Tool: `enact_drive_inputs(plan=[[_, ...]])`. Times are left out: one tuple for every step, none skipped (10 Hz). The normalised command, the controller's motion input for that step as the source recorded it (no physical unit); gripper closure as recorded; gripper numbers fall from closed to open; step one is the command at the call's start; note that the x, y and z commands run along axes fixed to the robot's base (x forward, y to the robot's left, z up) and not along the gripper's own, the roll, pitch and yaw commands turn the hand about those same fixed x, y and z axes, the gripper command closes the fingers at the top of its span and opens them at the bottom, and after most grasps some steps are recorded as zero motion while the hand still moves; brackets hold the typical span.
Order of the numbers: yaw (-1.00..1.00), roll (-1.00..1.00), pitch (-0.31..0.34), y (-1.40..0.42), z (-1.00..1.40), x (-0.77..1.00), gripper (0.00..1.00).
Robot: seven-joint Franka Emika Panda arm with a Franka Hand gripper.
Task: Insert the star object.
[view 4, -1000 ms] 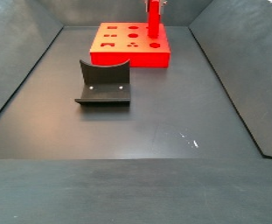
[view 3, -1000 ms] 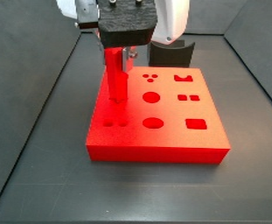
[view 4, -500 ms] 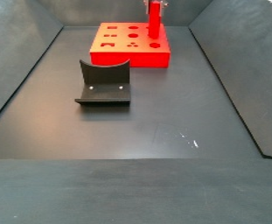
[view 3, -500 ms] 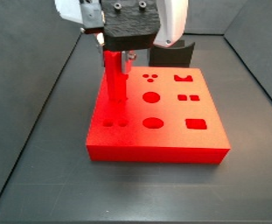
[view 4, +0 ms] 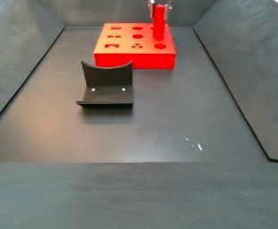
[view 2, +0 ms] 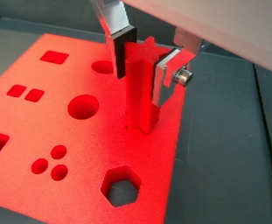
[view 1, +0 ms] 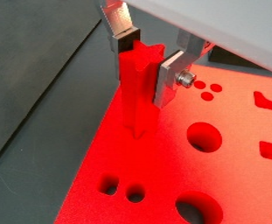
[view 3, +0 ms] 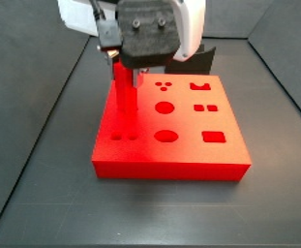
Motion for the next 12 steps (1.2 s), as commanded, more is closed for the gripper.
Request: enact_drive_inputs(plan=[[-0.04,0.07,0.000,-0.02,-1.00,0.06,1.00],[-0.04,0.09,0.000,0.00,-1.00,0.09,1.00],[-0.04,0.11,0.000,0.00,-1.00,0.10,1.00],[-0.08,0.15,0.000,0.00,-1.00,0.08,1.00],[-0.09,0.15,0.000,0.00,-0.97,0.05,1.00],[0.00,0.12,-0.059,0.00,-0.83,0.07,1.00],[0.00,0.09,-0.120,0.00,-0.80,0.03,1.00],[0.00,0.10,-0.140,-0.01,-0.79,0.00,1.00],[0.00,0.11,-0.123,-0.03,-0.78,0.00,1.00],[-0.08,0.09,-0.039,-0.04,-0.74,0.00,1.00],[-0.09,0.07,0.000,-0.02,-0.70,0.01,1.00],[-0.06,0.14,0.000,-0.04,-0.65,0.00,1.00]])
